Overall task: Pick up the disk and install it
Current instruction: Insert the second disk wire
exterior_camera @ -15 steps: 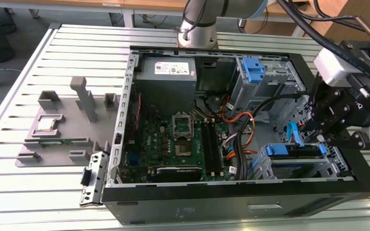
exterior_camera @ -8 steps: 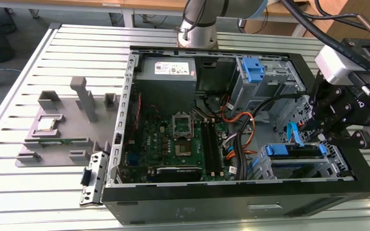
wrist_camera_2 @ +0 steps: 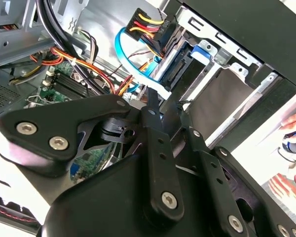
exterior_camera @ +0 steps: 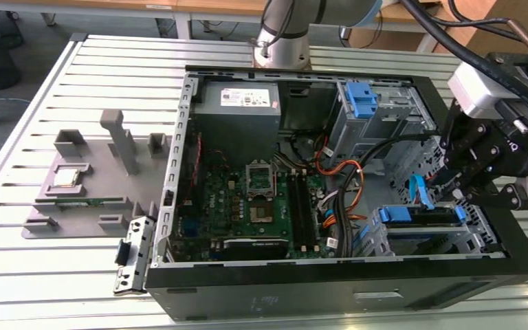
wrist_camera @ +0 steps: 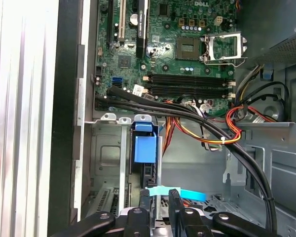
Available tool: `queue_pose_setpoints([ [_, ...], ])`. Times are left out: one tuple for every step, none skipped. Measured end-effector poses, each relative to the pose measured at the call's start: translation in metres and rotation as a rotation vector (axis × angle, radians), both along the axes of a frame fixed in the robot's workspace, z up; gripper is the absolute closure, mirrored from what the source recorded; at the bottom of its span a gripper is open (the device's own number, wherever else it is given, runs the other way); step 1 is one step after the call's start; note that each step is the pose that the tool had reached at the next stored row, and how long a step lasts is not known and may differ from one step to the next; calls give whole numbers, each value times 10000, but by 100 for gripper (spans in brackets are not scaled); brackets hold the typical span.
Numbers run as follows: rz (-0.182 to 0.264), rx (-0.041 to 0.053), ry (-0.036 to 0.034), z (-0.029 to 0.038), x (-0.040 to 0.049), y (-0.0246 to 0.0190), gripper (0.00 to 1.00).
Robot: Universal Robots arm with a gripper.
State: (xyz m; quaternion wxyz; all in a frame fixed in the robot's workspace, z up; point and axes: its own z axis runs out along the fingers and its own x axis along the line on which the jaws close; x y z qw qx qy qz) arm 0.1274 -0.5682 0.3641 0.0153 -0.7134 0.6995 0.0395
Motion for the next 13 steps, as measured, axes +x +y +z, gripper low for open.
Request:
queue_pose_setpoints([
  [0,1,0,-1,0,7,70],
  [0,1,0,-2,0,15,70],
  [0,1,0,-3,0,23,70],
  [0,1,0,-4,0,34,70],
  [0,2,0,-6,0,46,70],
  [0,3,0,-7,0,58,70],
  [0,3,0,-8,0,70,70],
  [0,4,0,-9,0,82,70],
  [0,6,0,-11,0,92,70],
  [0,8,0,-12,0,102,70],
  [0,6,0,-12,0,113,70],
  [0,7,0,-13,0,122,70],
  [0,7,0,-15,0,134,70],
])
